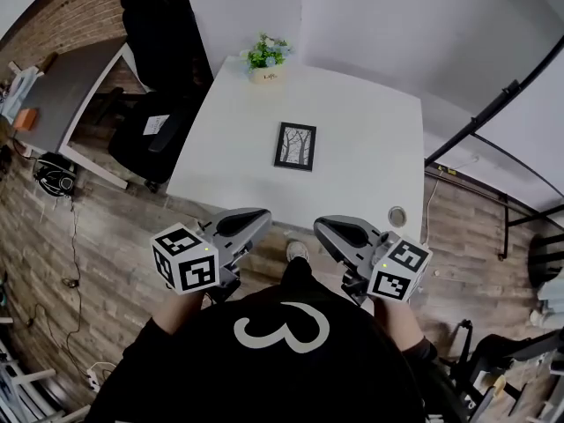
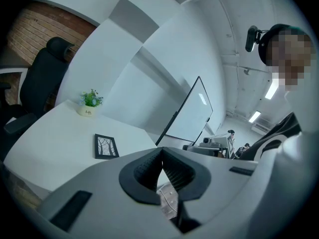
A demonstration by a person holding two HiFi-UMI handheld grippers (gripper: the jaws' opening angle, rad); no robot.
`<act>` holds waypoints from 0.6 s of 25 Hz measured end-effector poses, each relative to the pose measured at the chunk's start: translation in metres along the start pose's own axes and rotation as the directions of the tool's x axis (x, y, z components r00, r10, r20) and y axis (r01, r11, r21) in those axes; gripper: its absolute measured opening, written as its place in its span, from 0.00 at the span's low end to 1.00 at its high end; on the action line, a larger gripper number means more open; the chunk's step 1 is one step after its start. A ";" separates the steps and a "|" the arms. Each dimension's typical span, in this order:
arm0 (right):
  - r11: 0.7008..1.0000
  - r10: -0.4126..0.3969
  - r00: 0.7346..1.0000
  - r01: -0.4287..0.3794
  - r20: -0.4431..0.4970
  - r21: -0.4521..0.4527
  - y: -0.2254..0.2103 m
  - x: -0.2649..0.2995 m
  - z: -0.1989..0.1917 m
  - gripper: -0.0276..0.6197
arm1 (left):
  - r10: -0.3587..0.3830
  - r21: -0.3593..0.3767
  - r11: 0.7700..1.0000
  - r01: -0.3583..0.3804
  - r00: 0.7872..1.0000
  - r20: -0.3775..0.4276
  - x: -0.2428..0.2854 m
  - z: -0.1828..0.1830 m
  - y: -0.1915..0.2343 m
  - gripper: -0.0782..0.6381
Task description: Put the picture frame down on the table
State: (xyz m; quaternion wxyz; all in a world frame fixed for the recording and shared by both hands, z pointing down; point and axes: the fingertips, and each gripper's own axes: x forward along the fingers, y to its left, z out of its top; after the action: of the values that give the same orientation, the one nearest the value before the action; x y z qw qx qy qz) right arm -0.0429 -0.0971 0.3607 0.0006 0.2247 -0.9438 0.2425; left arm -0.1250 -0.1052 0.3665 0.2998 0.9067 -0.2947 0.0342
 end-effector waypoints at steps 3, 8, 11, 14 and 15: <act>1.000 -0.011 1.000 0.011 -0.001 -0.002 0.006 -0.001 -0.005 0.08 | -0.006 -0.008 1.000 0.006 1.000 0.009 -0.006 -0.004 -0.002 0.13; 1.000 -0.028 1.000 0.028 -0.002 0.002 0.012 -0.003 -0.010 0.08 | -0.023 -0.002 1.000 0.023 1.000 0.013 -0.009 -0.010 -0.007 0.13; 0.999 -0.035 0.999 0.035 -0.004 0.001 0.013 -0.003 -0.012 0.08 | -0.028 0.006 1.000 0.028 0.999 0.021 -0.011 -0.010 -0.009 0.13; 0.999 -0.038 0.999 0.038 -0.008 -0.006 0.017 -0.003 -0.014 0.08 | -0.031 0.007 1.000 0.031 0.999 0.029 -0.015 -0.011 -0.011 0.13; 0.999 -0.039 0.999 0.039 -0.008 -0.008 0.018 -0.003 -0.014 0.08 | -0.031 0.007 1.000 0.031 0.999 0.031 -0.016 -0.012 -0.011 0.13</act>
State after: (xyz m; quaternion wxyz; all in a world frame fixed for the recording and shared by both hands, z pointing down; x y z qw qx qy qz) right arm -0.0491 -0.0748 0.3643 0.0100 0.2419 -0.9402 0.2397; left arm -0.1304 -0.0828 0.3666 0.2929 0.9125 -0.2853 0.0165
